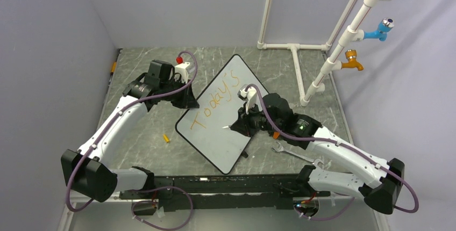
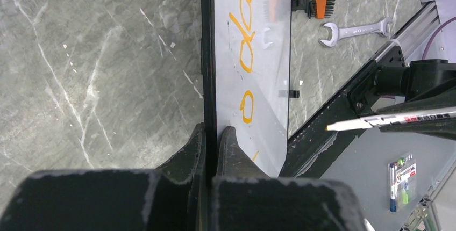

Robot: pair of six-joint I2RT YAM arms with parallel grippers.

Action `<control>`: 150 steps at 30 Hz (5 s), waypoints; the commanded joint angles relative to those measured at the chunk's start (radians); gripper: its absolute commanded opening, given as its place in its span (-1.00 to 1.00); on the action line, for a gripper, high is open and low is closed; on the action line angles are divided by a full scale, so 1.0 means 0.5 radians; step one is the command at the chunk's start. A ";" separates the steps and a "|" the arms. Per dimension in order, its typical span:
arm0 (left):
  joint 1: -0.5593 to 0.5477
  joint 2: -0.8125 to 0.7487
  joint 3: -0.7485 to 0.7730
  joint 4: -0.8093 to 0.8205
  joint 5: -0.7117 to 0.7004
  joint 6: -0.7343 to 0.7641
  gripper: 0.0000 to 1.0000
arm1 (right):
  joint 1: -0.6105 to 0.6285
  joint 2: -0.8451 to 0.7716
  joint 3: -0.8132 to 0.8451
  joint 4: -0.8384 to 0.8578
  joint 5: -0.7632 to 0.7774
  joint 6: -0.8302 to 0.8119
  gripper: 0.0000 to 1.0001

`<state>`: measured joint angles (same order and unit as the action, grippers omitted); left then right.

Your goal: Write a sentence on the whiteboard

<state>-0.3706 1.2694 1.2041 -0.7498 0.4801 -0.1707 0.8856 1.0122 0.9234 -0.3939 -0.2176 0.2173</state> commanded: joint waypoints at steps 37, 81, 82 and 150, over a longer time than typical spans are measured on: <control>-0.004 -0.047 -0.118 0.099 -0.512 0.179 -1.00 | 0.414 0.377 0.071 0.277 0.552 -0.032 -1.00; -0.004 -0.066 -0.125 0.097 -0.503 0.185 -1.00 | 0.667 0.531 0.070 0.221 0.639 0.011 -1.00; -0.004 -0.066 -0.126 0.096 -0.503 0.185 -1.00 | 0.672 0.525 0.059 0.218 0.645 0.018 -1.00; -0.004 -0.087 -0.133 0.095 -0.506 0.188 -1.00 | 0.726 0.771 0.283 0.072 1.113 0.085 -1.00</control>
<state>-0.3737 1.2396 1.1484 -0.6937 0.3962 -0.1703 1.2552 1.3750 1.0927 -0.4194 0.3611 0.2382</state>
